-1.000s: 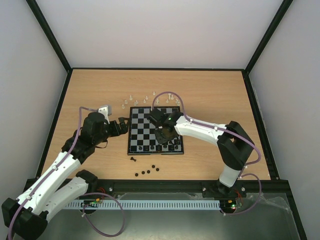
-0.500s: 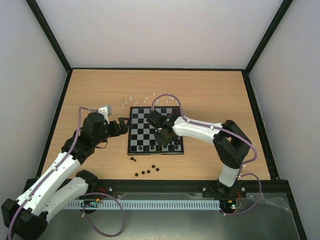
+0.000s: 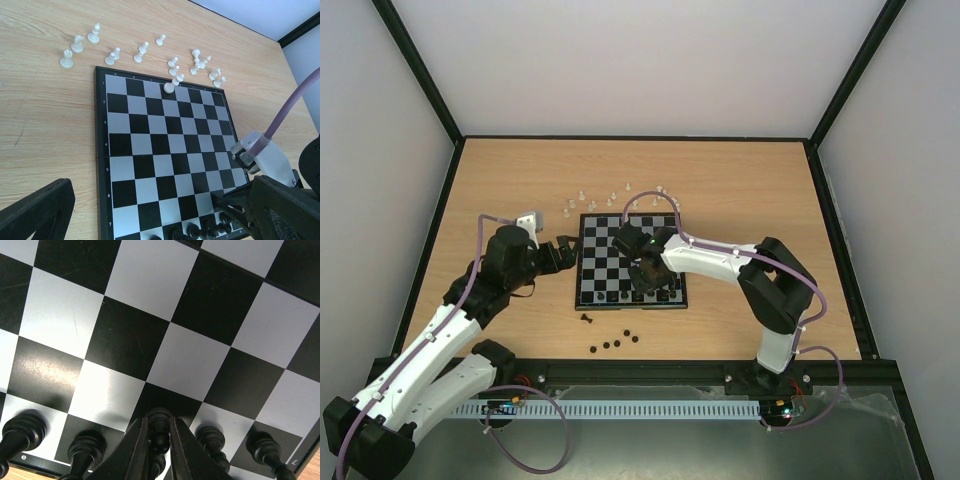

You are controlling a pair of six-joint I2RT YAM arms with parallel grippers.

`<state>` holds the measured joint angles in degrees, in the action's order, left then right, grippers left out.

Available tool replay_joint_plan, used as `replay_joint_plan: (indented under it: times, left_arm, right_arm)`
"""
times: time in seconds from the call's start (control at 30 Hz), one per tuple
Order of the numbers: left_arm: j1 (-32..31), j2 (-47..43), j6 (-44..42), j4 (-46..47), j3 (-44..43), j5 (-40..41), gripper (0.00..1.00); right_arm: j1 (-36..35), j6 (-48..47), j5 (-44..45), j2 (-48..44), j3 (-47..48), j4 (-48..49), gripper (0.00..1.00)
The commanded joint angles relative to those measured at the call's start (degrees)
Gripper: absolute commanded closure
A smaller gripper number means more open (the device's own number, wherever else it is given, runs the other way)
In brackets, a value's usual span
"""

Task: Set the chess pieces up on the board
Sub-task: Place the chess piece on the chessboard, then pick up the chess piece at the center of the board.

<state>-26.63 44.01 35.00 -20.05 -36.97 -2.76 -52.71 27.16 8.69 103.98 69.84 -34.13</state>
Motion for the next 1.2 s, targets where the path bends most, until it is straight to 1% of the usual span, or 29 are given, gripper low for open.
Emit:
replay_joint_plan:
  times: [0.0, 0.2, 0.27, 0.47, 0.6, 0.67, 0.8, 0.93, 1.03, 1.17]
  left_arm:
    - [0.44, -0.17, -0.52, 0.52, 0.56, 0.13, 0.01]
    - [0.44, -0.06, -0.41, 0.59, 0.52, 0.13, 0.01]
    - [0.49, -0.07, -0.38, 0.57, 0.5, 0.13, 0.01]
    - [0.44, -0.14, -0.24, 0.4, 0.45, 0.19, 0.01]
    - [0.44, -0.11, -0.27, 0.29, 0.27, 0.34, 0.01]
    - [0.53, -0.08, -0.21, 0.33, 0.01, 0.47, 0.01]
    - [0.55, 0.06, -0.21, 0.27, -0.39, 0.39, 0.01]
    - [0.53, -0.09, 0.09, 0.33, -0.23, 0.3, 0.01]
    - [0.53, -0.18, 0.15, 0.29, -0.18, 0.19, 0.01]
    - [0.53, -0.03, 0.13, 0.34, -0.21, 0.01, 0.01]
  right_arm:
    - [0.2, -0.27, 0.33, 0.12, -0.76, -1.61, 0.85]
    - [0.23, -0.09, 0.93, -1.96, -0.5, -1.48, 0.76]
    - [0.23, 0.04, 1.51, -3.17, -0.33, -1.22, 0.75]
    - [0.21, 2.03, 4.9, -11.83, -1.02, 0.46, 0.68]
    - [-0.39, 2.22, 1.55, -18.19, -3.2, 1.23, 0.64]
    - [-2.01, 2.2, 0.16, -19.68, -4.78, 0.93, 0.62]
    - [-7.84, 2.8, -0.11, -20.3, -7.85, 0.42, 0.62]
    - [-12.73, 4.16, -1.45, -19.93, -10.64, 1.95, 0.62]
    - [-15.75, 4.79, -2.1, -18.63, -11.81, 2.71, 0.63]
    - [-19.71, 4.52, -3.27, -14.13, -11.87, 3.65, 0.63]
